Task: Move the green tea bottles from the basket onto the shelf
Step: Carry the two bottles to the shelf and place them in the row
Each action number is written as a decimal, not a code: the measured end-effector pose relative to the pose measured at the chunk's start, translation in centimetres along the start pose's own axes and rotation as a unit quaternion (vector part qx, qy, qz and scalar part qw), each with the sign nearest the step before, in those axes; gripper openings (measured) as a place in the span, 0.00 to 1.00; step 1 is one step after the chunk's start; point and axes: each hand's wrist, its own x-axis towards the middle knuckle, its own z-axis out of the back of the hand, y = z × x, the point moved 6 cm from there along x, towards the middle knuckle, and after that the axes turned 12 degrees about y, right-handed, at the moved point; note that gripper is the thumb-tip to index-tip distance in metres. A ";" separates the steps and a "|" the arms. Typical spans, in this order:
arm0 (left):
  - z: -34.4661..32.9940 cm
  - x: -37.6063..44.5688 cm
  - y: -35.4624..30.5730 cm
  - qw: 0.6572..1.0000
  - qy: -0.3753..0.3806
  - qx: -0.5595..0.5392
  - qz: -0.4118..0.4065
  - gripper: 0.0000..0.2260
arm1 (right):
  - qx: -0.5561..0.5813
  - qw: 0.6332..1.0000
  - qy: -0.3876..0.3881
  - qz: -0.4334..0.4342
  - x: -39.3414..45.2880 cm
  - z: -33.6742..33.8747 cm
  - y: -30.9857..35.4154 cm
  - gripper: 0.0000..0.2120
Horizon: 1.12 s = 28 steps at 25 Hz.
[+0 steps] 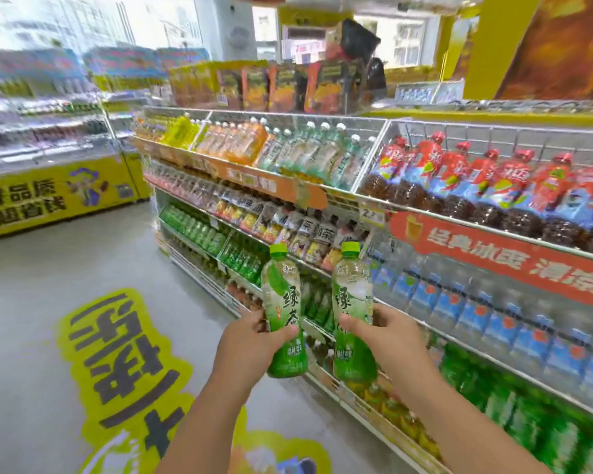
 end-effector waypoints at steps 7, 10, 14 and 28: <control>4.2 9.9 -2.7 1.000 -0.010 -0.016 0.004 0.12 | 0.029 0.998 0.047 0.037 10.9 -3.7 4.7 0.16; 6.2 14.3 -3.6 0.999 -0.019 -0.040 -0.009 0.10 | 0.043 0.995 0.075 0.041 16.1 -5.0 6.1 0.14; 8.0 20.3 -3.7 0.997 -0.015 -0.071 -0.004 0.13 | 0.037 0.996 0.074 0.041 21.8 -6.3 6.3 0.13; 16.6 44.4 0.8 0.977 0.202 0.068 0.004 0.46 | 0.025 0.987 -0.154 -0.034 36.7 -13.8 1.9 0.50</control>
